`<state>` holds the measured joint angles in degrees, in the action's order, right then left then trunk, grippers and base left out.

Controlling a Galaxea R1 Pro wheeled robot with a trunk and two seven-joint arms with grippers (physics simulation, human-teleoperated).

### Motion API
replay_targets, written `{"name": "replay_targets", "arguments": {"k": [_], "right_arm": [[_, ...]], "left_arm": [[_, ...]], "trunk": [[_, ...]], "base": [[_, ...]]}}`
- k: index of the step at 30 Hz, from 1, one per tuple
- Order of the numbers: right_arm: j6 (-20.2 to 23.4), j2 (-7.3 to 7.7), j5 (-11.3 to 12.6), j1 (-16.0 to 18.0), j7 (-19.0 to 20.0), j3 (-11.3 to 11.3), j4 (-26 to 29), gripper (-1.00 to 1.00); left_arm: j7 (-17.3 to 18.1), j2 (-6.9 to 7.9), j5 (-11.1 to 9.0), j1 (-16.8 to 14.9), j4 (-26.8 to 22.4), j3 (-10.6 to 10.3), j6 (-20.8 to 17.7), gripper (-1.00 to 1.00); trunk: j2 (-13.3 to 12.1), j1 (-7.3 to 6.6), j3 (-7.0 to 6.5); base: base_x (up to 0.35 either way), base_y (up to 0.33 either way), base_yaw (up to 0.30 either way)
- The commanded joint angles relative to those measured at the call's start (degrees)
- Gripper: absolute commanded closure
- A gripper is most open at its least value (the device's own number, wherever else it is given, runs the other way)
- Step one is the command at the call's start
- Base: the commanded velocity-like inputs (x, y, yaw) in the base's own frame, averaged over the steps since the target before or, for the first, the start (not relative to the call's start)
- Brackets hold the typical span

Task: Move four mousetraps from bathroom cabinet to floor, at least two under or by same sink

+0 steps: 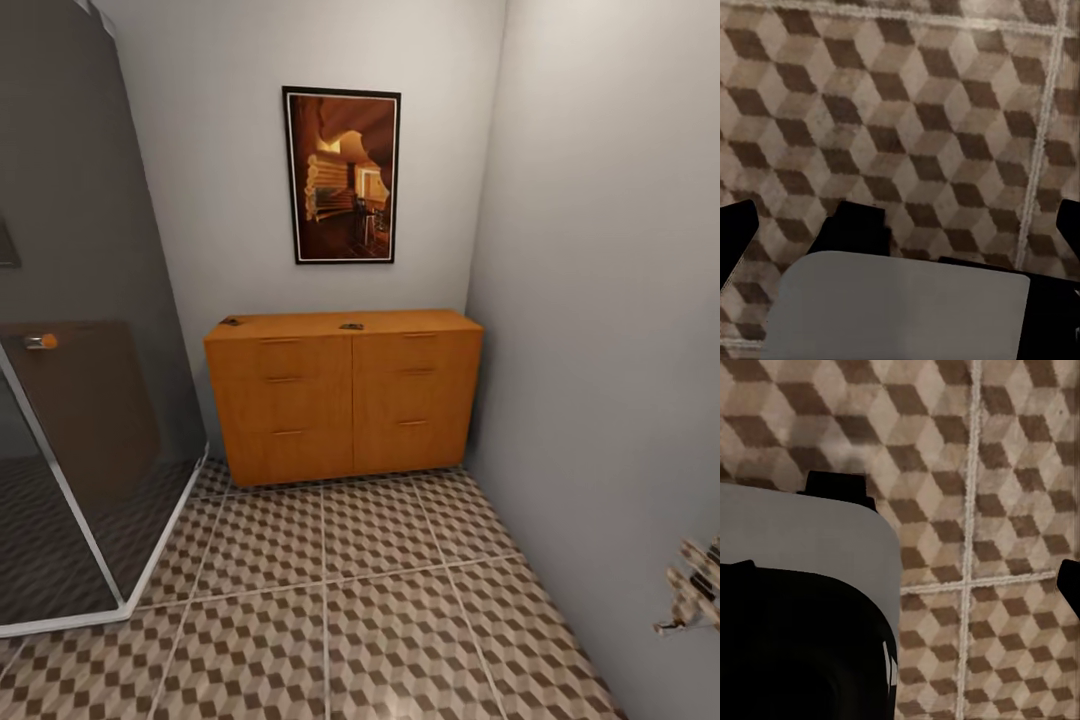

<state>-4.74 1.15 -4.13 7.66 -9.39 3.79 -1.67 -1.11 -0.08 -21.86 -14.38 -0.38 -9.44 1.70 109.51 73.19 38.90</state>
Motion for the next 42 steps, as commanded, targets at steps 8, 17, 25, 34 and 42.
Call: {"name": "replay_targets", "arguments": {"k": [8,17,25,34,42], "right_arm": [[-0.2,-0.01,-0.4,0.1,-0.3,0.3,-0.2,-1.0],[-0.2,-0.01,-0.4,0.1,-0.3,0.3,-0.2,-1.0],[-0.2,-0.01,-0.4,0.1,-0.3,0.3,-0.2,-1.0],[-0.2,-0.01,-0.4,0.1,-0.2,0.3,-0.2,-1.0],[-0.2,-0.01,-0.4,0.1,-0.2,0.3,-0.2,-1.0]], "left_arm": [[-0.1,0.15,-0.5,0.0,0.0,-0.5,0.3,-1.0],[-0.1,0.23,-0.5,0.0,0.0,-0.5,0.3,-1.0],[-0.1,0.33,-0.5,0.0,0.0,-0.5,0.3,-1.0],[-0.1,0.34,-0.5,0.0,0.0,-0.5,0.3,-1.0],[-0.1,0.34,-0.5,0.0,0.0,-0.5,0.2,-1.0]], "trunk": [[0.0,0.03,0.06],[0.0,0.03,0.06],[0.0,0.03,0.06],[0.0,0.03,0.06],[0.0,0.03,0.06]], "base": [[0.323,0.0,0.0],[0.323,0.0,0.0],[0.323,0.0,0.0],[0.323,0.0,0.0],[0.323,0.0,0.0]]}}
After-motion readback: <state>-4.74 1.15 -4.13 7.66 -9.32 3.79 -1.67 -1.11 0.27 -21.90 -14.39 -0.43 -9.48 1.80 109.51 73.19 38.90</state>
